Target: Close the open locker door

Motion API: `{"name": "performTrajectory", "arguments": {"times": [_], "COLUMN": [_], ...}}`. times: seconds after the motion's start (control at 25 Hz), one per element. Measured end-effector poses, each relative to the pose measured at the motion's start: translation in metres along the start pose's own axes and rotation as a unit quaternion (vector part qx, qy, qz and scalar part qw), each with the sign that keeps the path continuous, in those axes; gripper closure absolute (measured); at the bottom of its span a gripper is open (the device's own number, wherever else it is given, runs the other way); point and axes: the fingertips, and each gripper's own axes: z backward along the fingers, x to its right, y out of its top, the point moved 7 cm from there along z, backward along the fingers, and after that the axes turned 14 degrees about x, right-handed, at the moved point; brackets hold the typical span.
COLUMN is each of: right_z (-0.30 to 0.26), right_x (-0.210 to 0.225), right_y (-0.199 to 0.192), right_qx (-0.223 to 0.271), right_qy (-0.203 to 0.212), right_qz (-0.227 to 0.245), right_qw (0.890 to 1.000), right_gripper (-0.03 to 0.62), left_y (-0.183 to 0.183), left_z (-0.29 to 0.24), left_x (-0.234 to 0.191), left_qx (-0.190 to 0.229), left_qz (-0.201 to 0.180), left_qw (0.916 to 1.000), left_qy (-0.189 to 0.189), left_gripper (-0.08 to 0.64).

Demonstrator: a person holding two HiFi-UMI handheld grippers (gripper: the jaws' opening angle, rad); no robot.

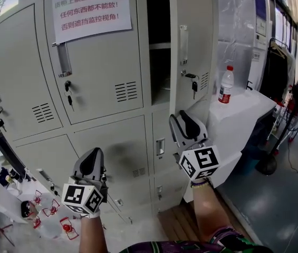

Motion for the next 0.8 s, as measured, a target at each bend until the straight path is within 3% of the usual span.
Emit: {"name": "performTrajectory", "arguments": {"times": [0.8], "right_z": [-0.041], "right_x": [-0.007], "right_y": [-0.035], "right_qx": [-0.003], "right_qy": [0.019], "right_qz": [-0.015], "right_qw": [1.0], "right_gripper": [0.48], "left_y": [-0.005], "left_z": [-0.009], "left_x": [-0.021], "left_qx": [-0.001], "left_qz": [-0.017], "left_qw": [0.9998], "left_qy": [0.008], "left_gripper": [0.537]}}
